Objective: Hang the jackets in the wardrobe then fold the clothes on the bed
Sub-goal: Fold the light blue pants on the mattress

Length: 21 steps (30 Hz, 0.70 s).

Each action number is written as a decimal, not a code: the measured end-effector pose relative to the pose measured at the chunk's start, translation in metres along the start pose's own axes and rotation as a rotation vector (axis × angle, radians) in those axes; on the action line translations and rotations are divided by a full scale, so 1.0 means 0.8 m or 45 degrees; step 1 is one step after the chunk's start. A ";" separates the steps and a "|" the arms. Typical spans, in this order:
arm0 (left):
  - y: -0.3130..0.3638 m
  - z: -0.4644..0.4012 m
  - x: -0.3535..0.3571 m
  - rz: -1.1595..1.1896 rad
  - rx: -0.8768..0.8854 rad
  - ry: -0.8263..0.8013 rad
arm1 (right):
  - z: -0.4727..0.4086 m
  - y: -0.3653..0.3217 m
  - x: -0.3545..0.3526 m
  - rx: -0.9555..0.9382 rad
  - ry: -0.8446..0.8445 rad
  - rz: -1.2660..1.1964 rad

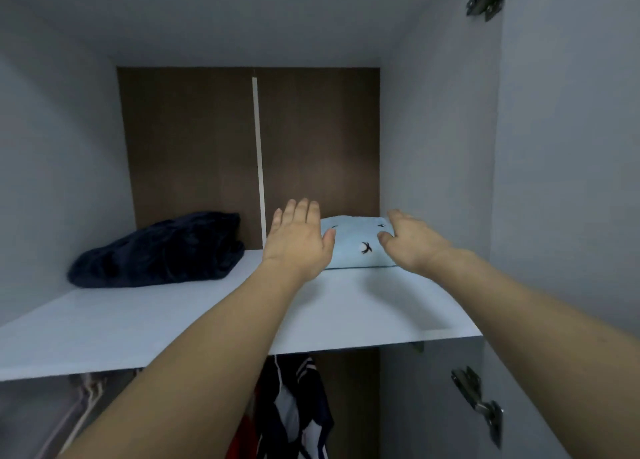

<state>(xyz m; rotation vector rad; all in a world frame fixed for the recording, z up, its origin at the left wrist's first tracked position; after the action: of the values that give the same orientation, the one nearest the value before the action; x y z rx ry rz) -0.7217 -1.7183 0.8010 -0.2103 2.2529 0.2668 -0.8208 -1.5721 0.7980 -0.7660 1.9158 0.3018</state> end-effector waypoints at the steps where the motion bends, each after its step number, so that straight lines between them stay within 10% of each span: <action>1: 0.007 0.014 -0.008 -0.003 0.018 0.015 | 0.016 0.003 -0.005 0.002 0.005 -0.004; 21: 0.129 0.212 -0.167 0.184 0.463 0.404 | 0.358 -0.026 -0.227 0.215 0.496 0.282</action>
<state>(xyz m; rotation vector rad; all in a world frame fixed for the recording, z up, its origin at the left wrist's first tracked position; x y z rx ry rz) -0.5371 -1.5661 0.8104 0.1122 2.5864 -0.1126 -0.5484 -1.3709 0.8282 -0.5265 2.3671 0.1274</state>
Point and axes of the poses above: each hand's wrist, its own z-axis away from the middle knuckle, its own x-axis out of the palm, y = z × x, the point moved 9 cm from there along -z, towards the middle knuckle, and after that the axes turned 10 degrees about z, right-handed, at the moved point
